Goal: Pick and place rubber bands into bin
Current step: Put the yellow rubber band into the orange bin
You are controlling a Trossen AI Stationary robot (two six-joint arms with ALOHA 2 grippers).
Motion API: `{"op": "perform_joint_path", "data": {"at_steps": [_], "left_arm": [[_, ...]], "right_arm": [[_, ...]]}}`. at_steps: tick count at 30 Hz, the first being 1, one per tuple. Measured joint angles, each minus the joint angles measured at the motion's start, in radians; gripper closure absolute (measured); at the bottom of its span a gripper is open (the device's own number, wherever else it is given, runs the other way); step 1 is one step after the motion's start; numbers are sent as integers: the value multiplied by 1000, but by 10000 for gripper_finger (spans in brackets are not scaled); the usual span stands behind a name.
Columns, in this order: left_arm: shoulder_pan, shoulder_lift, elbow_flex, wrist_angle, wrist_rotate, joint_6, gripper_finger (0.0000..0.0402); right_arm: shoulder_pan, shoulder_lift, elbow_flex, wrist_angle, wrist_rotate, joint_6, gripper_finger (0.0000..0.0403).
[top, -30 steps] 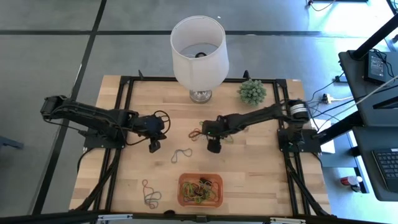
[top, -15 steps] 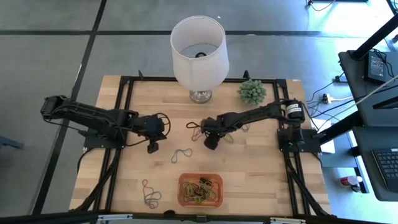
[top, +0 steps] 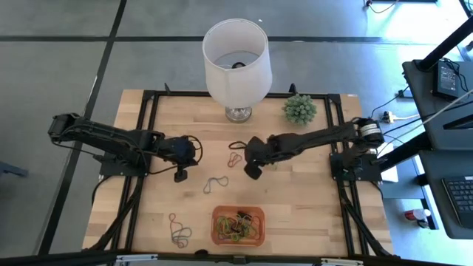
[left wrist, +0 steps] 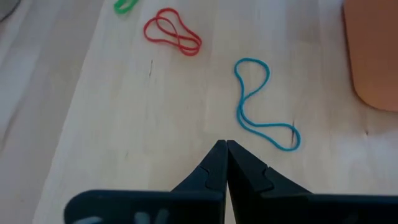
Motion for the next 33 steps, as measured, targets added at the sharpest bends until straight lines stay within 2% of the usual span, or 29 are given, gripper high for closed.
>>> {"op": "perform_joint_path", "data": {"at_steps": [6, 15, 18, 24, 29, 33], "left_arm": [[0, 0, 0, 1, 0, 20, 399], [0, 0, 0, -4, 20, 20, 397], [0, 0, 0, -6, 55, 20, 400], [0, 0, 0, -10, 57, 20, 397], [0, 0, 0, -10, 74, 38, 398], [0, 0, 0, -10, 76, 80, 400]], "right_arm": [[115, -55, 178, -116, 145, 86, 402], [299, 35, 493, -128, 266, 108, 402], [352, 106, 596, -120, 277, 106, 403], [459, 269, 767, -132, 271, 109, 403], [528, 332, 805, -176, 262, 282, 403], [569, 383, 804, -253, 211, 395, 403]]}}
